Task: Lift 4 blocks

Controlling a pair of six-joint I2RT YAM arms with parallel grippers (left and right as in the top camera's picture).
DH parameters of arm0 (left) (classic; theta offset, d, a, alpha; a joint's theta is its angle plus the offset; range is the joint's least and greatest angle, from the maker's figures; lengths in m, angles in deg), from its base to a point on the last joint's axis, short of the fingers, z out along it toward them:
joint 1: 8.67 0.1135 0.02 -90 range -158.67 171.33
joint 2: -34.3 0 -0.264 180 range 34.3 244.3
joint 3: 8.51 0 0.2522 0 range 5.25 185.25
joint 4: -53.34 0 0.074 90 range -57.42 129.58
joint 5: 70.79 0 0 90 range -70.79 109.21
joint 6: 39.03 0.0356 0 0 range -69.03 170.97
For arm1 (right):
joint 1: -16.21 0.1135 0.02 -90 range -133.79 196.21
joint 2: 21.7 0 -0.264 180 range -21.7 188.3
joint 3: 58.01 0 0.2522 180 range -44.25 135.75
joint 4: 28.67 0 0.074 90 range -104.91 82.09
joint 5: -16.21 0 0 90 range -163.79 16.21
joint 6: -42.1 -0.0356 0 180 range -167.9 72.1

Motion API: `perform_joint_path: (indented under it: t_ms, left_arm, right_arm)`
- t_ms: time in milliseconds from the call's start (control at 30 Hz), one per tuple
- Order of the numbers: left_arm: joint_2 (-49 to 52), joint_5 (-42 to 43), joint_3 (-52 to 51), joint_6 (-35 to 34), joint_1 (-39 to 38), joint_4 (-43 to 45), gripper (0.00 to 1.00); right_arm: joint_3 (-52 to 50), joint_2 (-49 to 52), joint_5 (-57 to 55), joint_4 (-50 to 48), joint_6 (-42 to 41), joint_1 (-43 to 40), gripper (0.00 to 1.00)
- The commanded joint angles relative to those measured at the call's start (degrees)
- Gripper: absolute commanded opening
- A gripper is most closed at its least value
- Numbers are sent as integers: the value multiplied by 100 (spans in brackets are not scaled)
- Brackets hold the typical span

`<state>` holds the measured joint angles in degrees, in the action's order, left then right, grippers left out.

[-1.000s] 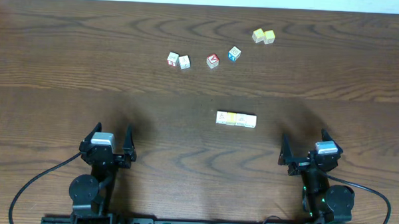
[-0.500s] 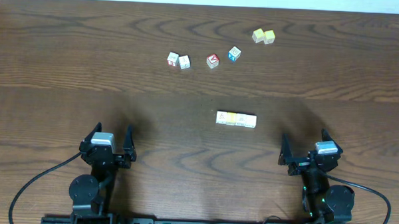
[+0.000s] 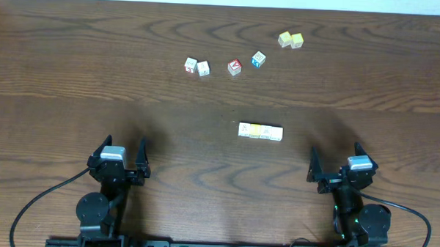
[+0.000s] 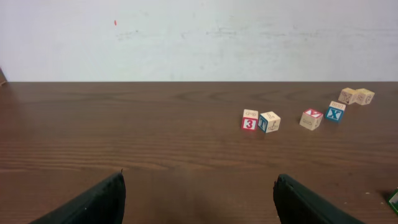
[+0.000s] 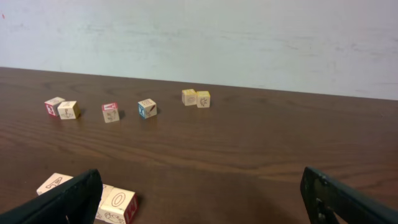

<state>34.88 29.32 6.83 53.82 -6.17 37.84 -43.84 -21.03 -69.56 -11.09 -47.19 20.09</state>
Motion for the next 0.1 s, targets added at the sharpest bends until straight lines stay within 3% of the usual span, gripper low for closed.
perform_joint_path:
  t_ms: [0, 67]
  left_arm:
    - [-35, -33, -136, -9, -17, -142, 77]
    - [-35, -33, -136, -9, -17, -142, 77]
  right_arm:
    - [-9, -37, -31, 24, 66, -68, 99]
    - [-9, -37, -31, 24, 66, -68, 99]
